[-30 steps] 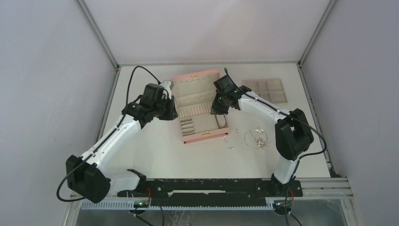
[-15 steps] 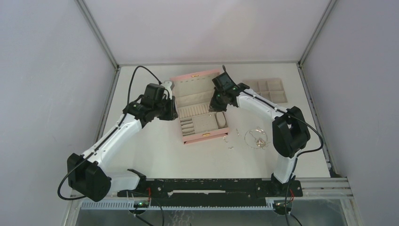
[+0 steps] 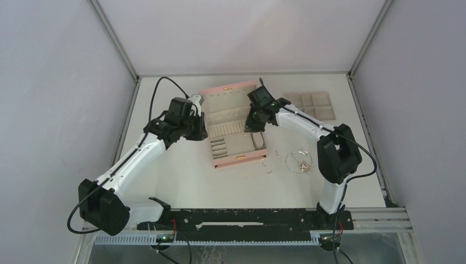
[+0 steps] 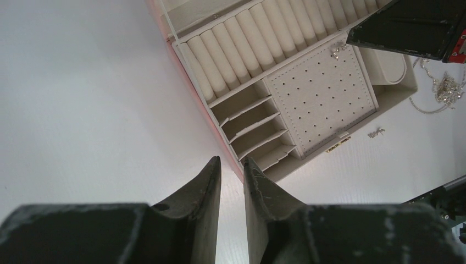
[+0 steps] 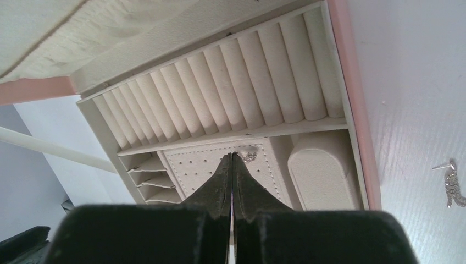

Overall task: Organize the mixed jewelry
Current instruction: Place the jewelry in the jewelry box.

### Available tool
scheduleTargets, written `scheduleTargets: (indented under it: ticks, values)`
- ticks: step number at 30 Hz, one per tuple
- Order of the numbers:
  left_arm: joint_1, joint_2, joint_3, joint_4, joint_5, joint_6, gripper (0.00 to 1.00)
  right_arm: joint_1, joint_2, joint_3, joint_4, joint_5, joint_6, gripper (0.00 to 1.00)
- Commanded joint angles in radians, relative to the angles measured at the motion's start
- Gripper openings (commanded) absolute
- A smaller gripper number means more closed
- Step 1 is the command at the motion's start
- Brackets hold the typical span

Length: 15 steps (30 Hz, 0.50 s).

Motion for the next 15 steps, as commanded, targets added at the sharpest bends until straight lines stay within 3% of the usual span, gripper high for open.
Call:
scheduleTargets:
  ticks: [1, 15]
  values:
    - [-0.006, -0.003, 0.046, 0.018, -0.007, 0.022, 0.26, 0.006, -0.01, -0.011, 0.013, 0.005, 0.001, 0.0]
    - [-0.006, -0.018, 0.027, 0.017, -0.009, 0.019, 0.26, 0.012, 0.008, -0.017, 0.009, -0.012, 0.006, 0.0]
